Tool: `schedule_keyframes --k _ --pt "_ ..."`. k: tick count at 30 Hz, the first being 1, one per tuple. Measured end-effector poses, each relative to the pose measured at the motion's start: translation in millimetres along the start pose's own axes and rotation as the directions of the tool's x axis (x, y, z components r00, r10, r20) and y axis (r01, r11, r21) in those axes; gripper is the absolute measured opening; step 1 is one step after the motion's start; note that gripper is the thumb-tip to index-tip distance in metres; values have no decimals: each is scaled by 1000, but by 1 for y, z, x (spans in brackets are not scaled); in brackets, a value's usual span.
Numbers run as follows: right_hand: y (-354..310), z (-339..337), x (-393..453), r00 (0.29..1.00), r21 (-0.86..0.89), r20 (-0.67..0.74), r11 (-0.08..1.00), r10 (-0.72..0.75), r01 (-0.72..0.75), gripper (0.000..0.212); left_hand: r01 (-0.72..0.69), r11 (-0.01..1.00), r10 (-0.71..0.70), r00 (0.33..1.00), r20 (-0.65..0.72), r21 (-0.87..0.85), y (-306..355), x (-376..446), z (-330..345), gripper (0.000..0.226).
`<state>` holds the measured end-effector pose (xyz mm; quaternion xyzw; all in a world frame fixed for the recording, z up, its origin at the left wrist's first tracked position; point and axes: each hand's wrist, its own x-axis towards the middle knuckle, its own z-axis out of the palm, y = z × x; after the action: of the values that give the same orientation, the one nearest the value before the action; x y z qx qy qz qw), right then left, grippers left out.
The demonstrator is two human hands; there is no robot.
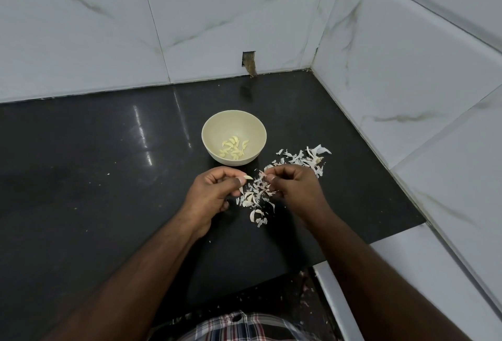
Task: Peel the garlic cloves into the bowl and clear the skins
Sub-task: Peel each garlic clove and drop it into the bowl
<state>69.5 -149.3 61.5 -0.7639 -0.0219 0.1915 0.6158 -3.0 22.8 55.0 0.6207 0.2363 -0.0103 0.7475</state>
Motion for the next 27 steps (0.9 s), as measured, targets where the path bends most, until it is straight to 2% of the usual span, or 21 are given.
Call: schedule_keyframes --k 3,5,9,14,18,22,27 --pt "1 -8 3 995 -228 -14 969 -100 94 13 25 1000 -25 1000 -2 2 -1 1 1 5" --pt "-2 -10 2 988 -303 -17 942 -155 143 12 38 999 -38 999 6 7 -1 3 -1 4" --pt "-8 -6 0 973 -290 -7 932 -229 217 8 21 998 -23 999 36 54 0 3 -3 9" --pt "-9 2 3 924 -332 228 867 -308 371 27 -25 989 15 997 75 145 0 3 -3 8" --pt "-8 6 4 920 -289 296 894 -257 343 26 -25 987 11 996 88 156 1 2 -2 16" --pt "-8 7 8 952 -261 235 931 -196 256 8 -3 990 -7 998 70 144 -1 1 -1 18" --pt "-15 5 17 973 -287 66 930 -221 231 12 -39 957 25 998 54 287 0 2 -5 28"
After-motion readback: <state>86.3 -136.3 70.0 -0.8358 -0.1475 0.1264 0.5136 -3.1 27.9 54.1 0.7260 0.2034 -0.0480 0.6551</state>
